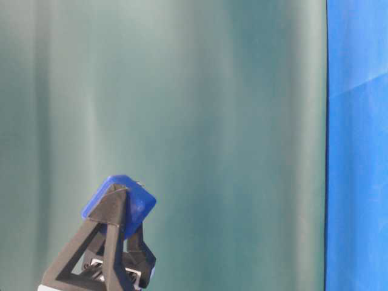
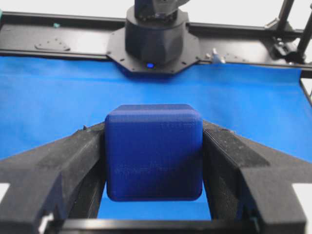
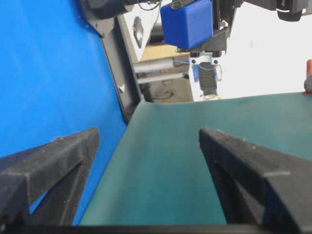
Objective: Handover the blue block to the right arm after grasping it with the left arm, then place it in the designated position.
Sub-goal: 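Rotate the right gripper to face the cube held by the left gripper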
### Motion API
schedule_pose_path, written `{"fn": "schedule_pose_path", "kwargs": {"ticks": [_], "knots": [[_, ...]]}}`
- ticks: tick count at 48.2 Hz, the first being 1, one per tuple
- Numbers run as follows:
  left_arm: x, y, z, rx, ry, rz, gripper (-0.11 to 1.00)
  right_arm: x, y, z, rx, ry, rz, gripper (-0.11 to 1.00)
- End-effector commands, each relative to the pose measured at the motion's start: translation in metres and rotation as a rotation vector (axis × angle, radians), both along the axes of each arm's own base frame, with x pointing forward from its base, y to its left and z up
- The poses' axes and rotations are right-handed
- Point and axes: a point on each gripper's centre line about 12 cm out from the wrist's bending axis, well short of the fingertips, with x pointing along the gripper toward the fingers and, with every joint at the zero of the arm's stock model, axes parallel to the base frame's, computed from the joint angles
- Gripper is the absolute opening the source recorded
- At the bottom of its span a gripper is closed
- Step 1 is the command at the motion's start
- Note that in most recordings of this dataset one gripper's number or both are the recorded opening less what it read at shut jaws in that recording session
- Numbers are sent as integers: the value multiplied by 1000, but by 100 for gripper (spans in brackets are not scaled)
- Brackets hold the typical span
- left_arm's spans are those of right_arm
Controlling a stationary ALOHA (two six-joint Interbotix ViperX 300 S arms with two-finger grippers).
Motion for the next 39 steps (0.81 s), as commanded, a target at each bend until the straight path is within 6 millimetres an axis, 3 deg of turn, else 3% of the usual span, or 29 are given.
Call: {"fn": "schedule_pose_path", "kwargs": {"ticks": [1, 39], "knots": [[-2, 0, 13, -3, -43, -1, 49, 3, 0, 10, -3, -24, 1, 95], [-2, 0, 13, -3, -43, -1, 49, 3, 0, 13, -2, -30, -1, 93]]}}
